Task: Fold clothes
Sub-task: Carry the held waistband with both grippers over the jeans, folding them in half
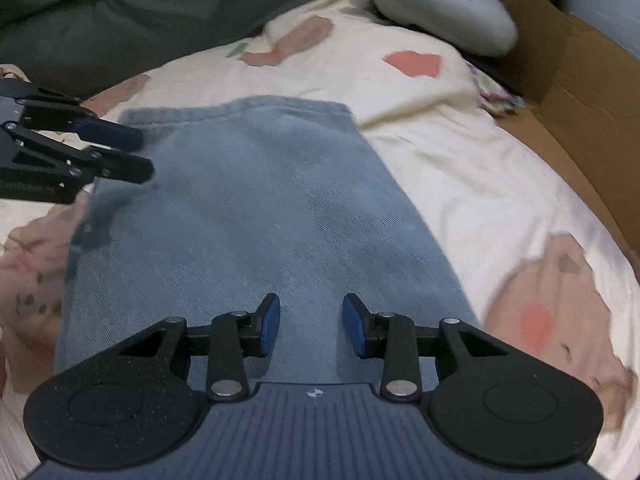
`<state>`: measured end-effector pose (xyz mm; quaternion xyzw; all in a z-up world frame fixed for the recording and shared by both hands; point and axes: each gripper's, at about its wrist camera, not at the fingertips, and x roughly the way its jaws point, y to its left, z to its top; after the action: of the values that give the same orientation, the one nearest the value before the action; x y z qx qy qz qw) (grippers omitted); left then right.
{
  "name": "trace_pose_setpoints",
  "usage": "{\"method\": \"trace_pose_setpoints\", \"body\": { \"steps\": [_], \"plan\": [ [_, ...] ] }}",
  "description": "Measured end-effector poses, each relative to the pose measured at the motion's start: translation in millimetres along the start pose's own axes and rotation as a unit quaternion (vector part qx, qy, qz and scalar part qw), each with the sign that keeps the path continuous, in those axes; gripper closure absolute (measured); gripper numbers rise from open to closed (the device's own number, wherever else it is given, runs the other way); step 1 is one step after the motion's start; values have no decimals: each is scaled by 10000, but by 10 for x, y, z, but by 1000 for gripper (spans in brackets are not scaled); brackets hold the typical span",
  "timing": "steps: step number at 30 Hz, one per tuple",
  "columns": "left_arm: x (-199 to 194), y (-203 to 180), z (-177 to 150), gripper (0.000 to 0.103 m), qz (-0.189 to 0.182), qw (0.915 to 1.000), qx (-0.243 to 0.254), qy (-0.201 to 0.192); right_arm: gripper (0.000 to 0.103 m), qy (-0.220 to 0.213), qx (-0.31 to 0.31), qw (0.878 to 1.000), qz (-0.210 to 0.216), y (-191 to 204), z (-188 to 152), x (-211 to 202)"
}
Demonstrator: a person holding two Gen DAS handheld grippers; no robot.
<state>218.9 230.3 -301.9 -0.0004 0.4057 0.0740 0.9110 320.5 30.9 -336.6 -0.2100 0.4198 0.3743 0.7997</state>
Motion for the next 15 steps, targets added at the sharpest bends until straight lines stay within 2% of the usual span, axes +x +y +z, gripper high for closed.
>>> {"method": "trace_pose_setpoints", "body": {
  "steps": [5,12,15],
  "plan": [
    [-53,-49,13,45,-13,9999,-105,-39,52,172,-134,9996,-169,-125,-198,-178],
    [-112,-220,-7,39,-169,9998,-43,-57,52,390,30,9987,-335,-483,-624,-496],
    [-144,-287,-23,39,-239,9997,-43,-60,52,517,-105,9979,-379,-531,-796,-576]
  ]
}}
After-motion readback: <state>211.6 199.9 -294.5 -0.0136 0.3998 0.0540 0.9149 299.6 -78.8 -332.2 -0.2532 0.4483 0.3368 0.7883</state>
